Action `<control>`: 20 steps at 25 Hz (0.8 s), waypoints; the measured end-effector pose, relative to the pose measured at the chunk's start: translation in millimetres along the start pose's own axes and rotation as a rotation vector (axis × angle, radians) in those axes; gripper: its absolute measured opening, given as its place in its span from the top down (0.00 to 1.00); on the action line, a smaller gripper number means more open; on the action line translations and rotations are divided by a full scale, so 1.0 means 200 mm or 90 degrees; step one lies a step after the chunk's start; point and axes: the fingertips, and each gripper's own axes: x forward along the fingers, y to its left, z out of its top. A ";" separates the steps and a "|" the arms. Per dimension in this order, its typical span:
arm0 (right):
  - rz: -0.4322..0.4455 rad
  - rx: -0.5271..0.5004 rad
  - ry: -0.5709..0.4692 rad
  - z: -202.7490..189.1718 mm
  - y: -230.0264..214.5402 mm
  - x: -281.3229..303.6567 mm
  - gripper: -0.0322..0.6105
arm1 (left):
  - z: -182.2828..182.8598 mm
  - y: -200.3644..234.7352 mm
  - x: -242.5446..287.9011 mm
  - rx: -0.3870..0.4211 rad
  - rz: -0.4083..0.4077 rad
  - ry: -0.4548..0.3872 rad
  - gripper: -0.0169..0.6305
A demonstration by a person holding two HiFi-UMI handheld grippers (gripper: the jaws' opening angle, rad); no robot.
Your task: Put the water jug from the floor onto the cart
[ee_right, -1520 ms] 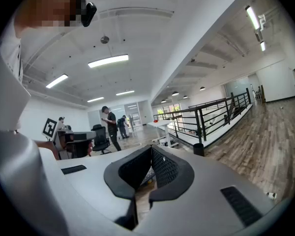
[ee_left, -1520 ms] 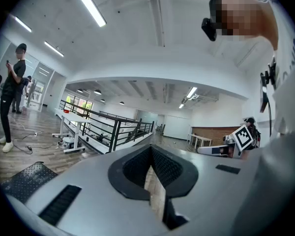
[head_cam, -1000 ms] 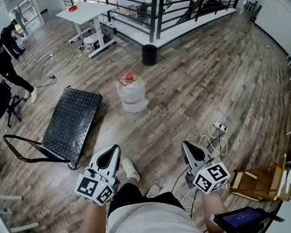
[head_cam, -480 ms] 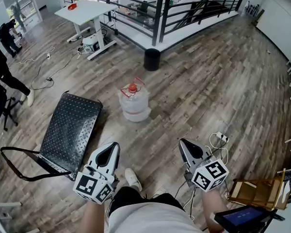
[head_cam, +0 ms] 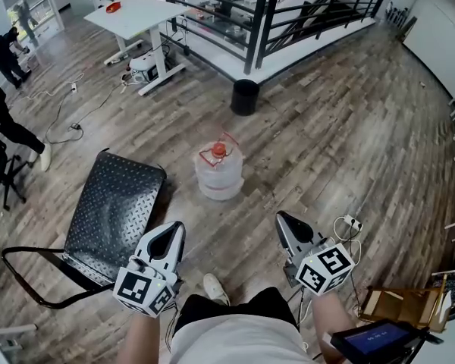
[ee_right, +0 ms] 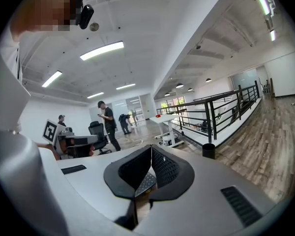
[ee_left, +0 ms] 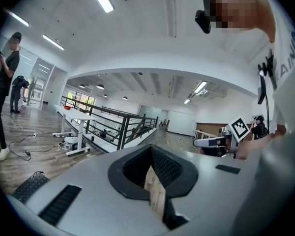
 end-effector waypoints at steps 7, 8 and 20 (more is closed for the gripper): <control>0.012 0.004 0.011 0.06 -0.06 0.24 0.95 | 0.05 0.17 0.12 -0.008 0.009 -0.002 0.98; 0.016 0.003 0.012 0.07 -0.08 0.28 0.95 | 0.06 0.19 0.14 -0.009 0.012 -0.002 0.98; 0.109 0.002 0.038 0.17 -0.47 0.80 0.95 | 0.10 0.37 0.62 -0.043 0.090 -0.007 0.98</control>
